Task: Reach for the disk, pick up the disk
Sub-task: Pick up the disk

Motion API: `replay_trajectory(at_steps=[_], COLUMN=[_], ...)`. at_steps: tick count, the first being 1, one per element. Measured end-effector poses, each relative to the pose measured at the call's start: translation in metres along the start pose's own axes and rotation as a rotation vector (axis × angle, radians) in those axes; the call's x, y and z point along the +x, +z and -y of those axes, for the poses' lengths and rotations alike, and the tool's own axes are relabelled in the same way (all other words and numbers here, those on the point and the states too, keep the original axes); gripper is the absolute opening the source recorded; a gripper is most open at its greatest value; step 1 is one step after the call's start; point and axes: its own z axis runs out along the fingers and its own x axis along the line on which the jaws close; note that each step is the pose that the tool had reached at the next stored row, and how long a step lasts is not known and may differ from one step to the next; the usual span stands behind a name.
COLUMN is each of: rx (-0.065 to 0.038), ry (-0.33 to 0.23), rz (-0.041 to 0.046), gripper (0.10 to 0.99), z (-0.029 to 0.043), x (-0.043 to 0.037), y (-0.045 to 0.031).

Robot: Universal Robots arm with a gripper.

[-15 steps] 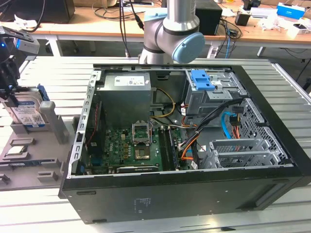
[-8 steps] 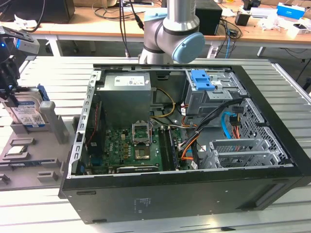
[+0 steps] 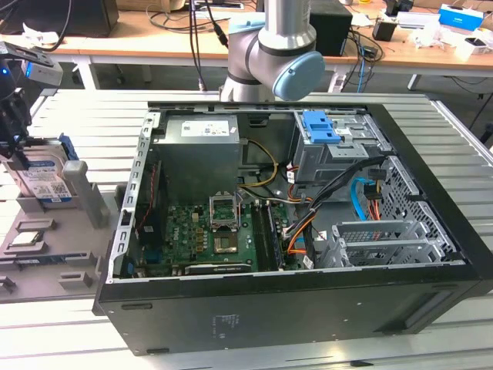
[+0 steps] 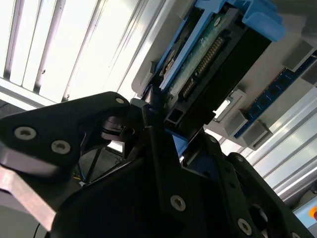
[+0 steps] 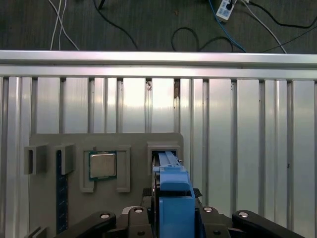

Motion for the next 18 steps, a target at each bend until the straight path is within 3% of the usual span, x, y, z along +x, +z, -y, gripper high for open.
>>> replay_trajectory(at_steps=[18], rx=[0.0], ry=[0.0], rz=[0.0002], gripper=[0.369], z=[-0.0017], x=[0.0005], y=[-0.0447])
